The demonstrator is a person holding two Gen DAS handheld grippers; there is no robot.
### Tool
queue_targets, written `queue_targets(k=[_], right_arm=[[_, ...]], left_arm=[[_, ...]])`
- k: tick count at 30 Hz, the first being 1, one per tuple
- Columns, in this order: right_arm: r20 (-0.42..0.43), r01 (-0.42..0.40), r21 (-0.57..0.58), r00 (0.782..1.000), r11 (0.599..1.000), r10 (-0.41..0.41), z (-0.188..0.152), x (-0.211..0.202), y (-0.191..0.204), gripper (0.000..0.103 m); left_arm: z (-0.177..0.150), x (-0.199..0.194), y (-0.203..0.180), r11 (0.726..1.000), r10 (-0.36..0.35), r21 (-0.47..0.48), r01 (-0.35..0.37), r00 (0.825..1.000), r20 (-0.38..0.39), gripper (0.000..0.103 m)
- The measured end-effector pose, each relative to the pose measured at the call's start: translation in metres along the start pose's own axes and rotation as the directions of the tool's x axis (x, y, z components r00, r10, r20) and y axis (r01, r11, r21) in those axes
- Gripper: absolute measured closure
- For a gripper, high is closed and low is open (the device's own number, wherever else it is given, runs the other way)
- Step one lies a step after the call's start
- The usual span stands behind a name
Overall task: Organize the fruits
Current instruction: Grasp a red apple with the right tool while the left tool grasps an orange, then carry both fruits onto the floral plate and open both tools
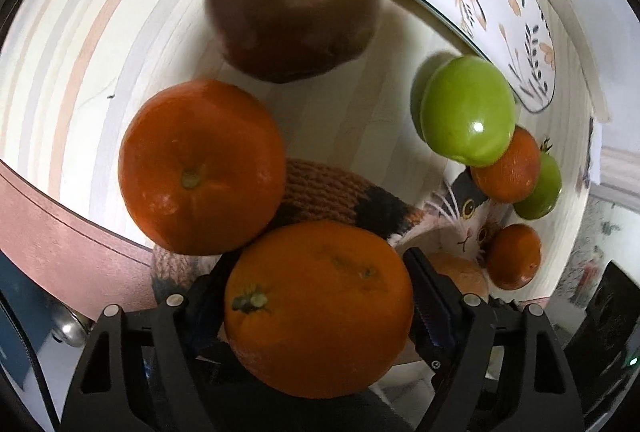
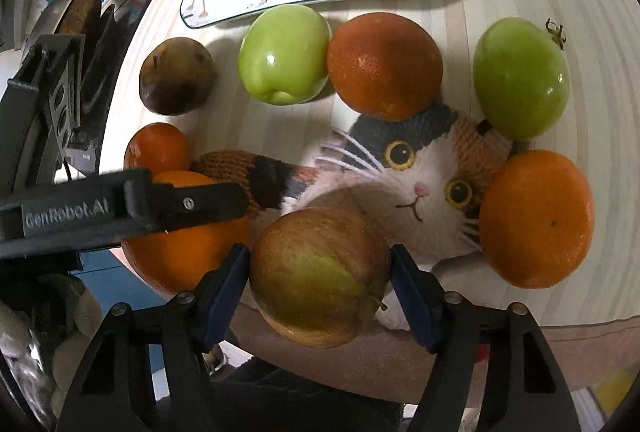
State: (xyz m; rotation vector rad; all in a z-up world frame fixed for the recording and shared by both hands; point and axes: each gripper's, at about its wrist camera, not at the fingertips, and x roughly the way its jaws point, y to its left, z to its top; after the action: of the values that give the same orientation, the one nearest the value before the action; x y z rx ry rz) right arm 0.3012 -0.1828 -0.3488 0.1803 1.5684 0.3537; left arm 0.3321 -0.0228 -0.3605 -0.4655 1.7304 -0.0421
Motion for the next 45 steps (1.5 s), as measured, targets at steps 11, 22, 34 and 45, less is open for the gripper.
queue_targets(k=[11,22,34,45], right_arm=[[0.04,0.039,0.035,0.998,0.999,-0.041,0.005,-0.019,-0.018,0.031],[0.133,-0.052,0.089,0.99,0.995,0.04,0.018,-0.084,-0.033,0.031],[0.245,-0.022,0.057,0.969,0.998,0.007,0.143,-0.116,-0.035,0.031],[0.14,0.077,0.012,0.987,0.997,-0.078,0.229,-0.046,-0.026,0.031]], left_arm=[[-0.009,-0.02,-0.027,0.997,0.033,0.069,-0.036,0.999,0.043,0.024],[0.002,-0.097,-0.057,0.987,-0.108,0.132,0.092,0.987,0.116,0.024],[0.124,-0.131,-0.105,0.983,-0.019,0.182,-0.031,0.964,0.265,0.024],[0.211,-0.072,-0.113,0.973,0.103,0.187,-0.135,0.979,0.174,0.024]])
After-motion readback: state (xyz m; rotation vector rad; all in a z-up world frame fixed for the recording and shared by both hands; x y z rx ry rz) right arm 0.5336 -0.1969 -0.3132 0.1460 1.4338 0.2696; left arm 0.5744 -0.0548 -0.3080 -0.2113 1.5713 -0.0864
